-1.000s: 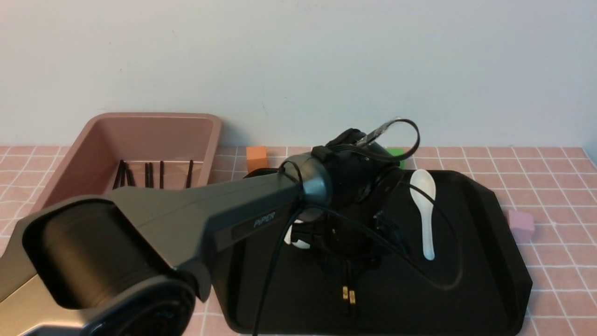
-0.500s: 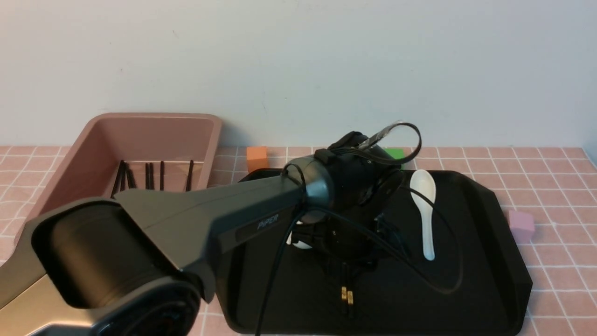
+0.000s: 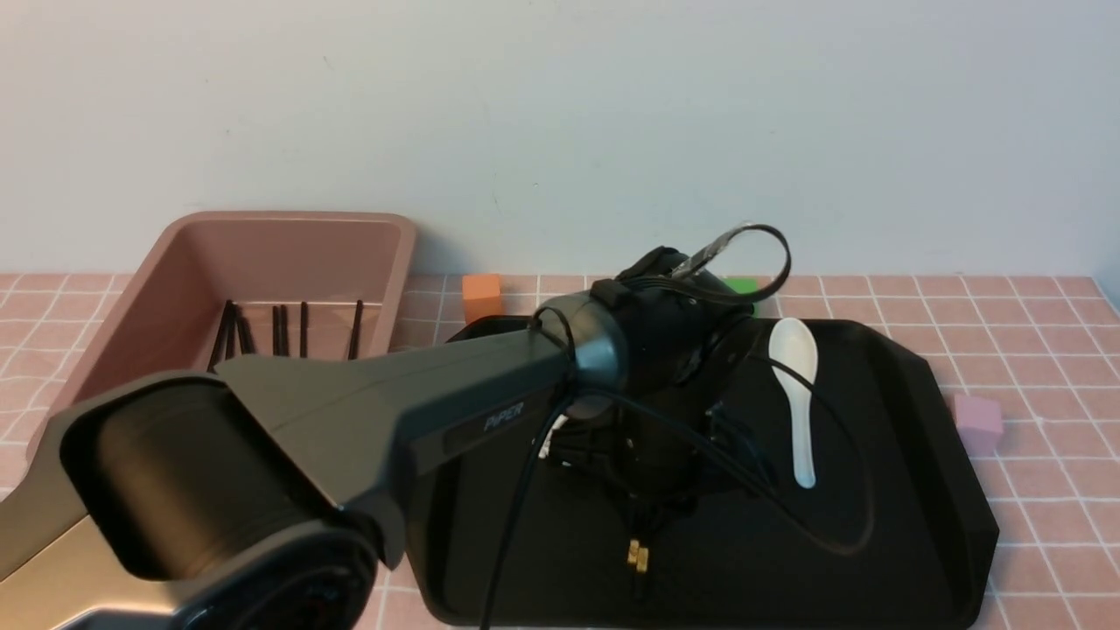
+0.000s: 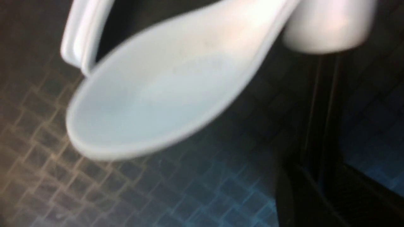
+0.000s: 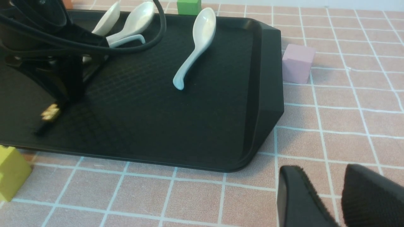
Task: On pink tablecloth take chopsticks from black tray and put them in box.
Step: 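Reach over to the black tray and grasp a pair of chopsticks with the left gripper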
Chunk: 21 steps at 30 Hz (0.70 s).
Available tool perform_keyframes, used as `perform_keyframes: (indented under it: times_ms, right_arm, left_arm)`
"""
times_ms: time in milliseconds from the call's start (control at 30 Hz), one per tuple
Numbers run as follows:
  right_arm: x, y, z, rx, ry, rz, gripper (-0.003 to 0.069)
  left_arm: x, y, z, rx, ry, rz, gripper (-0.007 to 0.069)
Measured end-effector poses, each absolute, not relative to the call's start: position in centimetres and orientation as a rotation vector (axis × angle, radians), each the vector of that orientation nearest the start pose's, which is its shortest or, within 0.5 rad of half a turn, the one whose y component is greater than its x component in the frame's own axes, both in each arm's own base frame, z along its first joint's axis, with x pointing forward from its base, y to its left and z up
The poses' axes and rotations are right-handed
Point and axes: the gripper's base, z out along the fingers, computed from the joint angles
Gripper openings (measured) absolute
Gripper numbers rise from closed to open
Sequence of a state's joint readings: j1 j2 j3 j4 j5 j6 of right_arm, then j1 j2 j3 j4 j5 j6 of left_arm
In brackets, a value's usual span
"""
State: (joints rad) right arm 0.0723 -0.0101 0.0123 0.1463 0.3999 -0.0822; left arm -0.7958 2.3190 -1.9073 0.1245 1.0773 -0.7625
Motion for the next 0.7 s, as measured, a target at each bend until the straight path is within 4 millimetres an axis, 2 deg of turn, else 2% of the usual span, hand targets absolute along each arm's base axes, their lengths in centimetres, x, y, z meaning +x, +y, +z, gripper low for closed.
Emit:
perform_keyframes:
  times_ms: [433, 567, 700]
  right_arm:
    - [5.1, 0.9, 17.4, -0.058, 1.883, 0.139, 0.024]
    - [5.1, 0.9, 17.4, -0.058, 1.883, 0.139, 0.024]
    - [5.1, 0.9, 17.4, -0.058, 1.883, 0.139, 0.024]
  left_arm:
    - [33.8, -33.1, 15.8, 0.217, 2.976, 0.039, 0.0114]
    - [33.2, -33.2, 16.8, 0.286, 2.97, 0.071, 0.0114]
    - [31.7, -33.9, 19.0, 0.389, 2.93, 0.065, 0.0114]
